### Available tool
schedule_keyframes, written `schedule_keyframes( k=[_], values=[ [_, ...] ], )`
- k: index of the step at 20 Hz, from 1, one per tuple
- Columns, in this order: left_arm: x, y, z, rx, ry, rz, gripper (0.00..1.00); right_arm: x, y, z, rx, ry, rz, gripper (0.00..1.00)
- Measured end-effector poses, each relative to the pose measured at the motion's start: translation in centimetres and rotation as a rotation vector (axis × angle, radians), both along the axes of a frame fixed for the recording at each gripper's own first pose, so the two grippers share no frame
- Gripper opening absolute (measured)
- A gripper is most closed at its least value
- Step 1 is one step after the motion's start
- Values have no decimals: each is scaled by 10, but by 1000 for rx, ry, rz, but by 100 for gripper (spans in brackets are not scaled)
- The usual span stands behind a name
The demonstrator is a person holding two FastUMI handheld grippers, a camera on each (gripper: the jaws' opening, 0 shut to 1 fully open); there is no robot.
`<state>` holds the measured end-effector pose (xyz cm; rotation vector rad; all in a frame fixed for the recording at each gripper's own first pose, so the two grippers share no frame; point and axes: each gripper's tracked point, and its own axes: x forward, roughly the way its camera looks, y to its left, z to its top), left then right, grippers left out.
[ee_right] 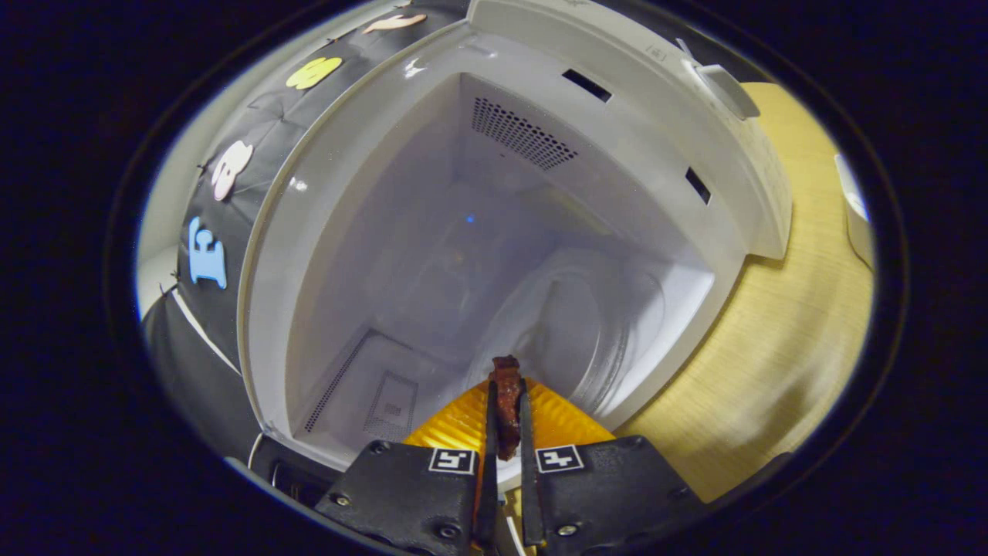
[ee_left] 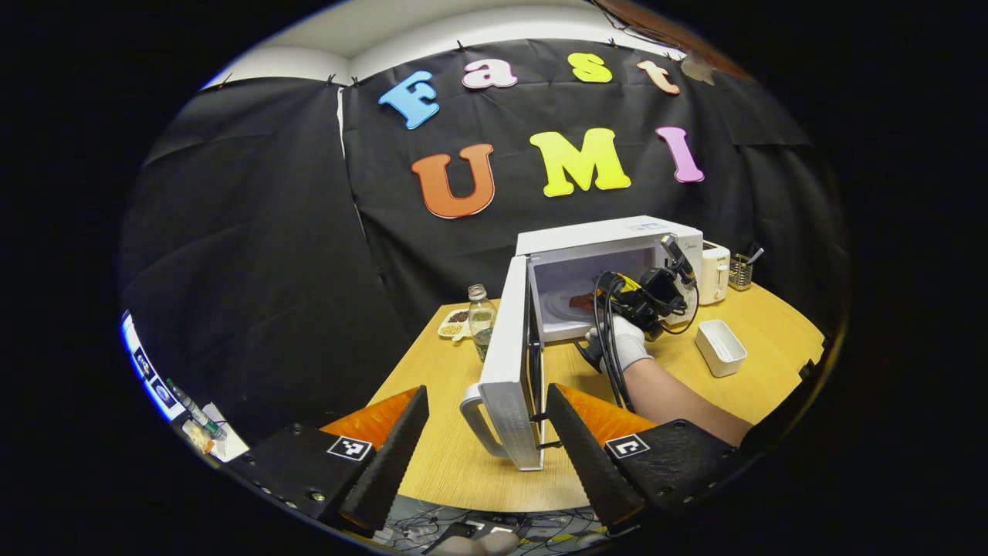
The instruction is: Open the microwave oven with the left hand, put the food in, and close the microwave oven.
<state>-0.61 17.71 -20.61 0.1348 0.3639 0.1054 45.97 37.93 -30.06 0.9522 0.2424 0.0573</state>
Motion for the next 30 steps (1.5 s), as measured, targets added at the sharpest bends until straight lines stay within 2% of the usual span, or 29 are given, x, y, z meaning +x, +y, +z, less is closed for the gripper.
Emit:
schedule_keyframes(
  k=[4, 9, 11, 12, 13, 15, 16, 18, 19, 20, 21, 22, 23, 27, 30],
  values=[
    [5, 2, 3, -17, -8, 8, 94, 2, 1, -4, -153, -15, -3, 18],
    [11, 4, 8, -12, -15, 15, 94, 1, -10, -9, -384, -16, -2, 32],
    [10, 5, 4, -15, -7, 22, 94, 2, -20, -7, -445, -20, -17, 41],
    [11, 4, 3, -23, -3, 24, 94, 3, -22, -1, -463, -34, -18, 41],
    [11, 3, 2, -24, 1, 29, 94, 3, -26, 3, -482, -39, -14, 63],
    [13, 2, 5, -17, -5, 32, 94, -2, -32, 13, -544, -54, -6, 81],
    [14, 2, 7, -14, -11, 30, 94, -2, -37, 17, -559, -60, 0, 82],
    [16, 1, 12, -6, -21, 30, 94, -19, -35, 30, -571, -64, 35, 85],
    [17, 0, 14, -6, -26, 28, 94, -30, -37, 33, -586, -63, 54, 92],
    [17, -2, 18, -11, -29, 25, 94, -43, -41, 37, -612, -60, 65, 93],
    [18, -6, 21, -28, -33, 15, 94, -57, -46, 41, -632, -51, 82, 85],
    [18, -10, 26, -40, -38, 5, 94, -72, -52, 46, -648, -43, 106, 93],
    [20, -13, 32, -38, -47, -3, 94, -89, -58, 52, -654, -38, 128, 93],
    [23, -18, 59, -41, -102, -39, 94, -156, -104, 83, -712, 3, 179, 93],
    [27, -24, 76, -44, -139, -60, 94, -212, -152, 109, -704, 29, 182, 93]
  ],
)
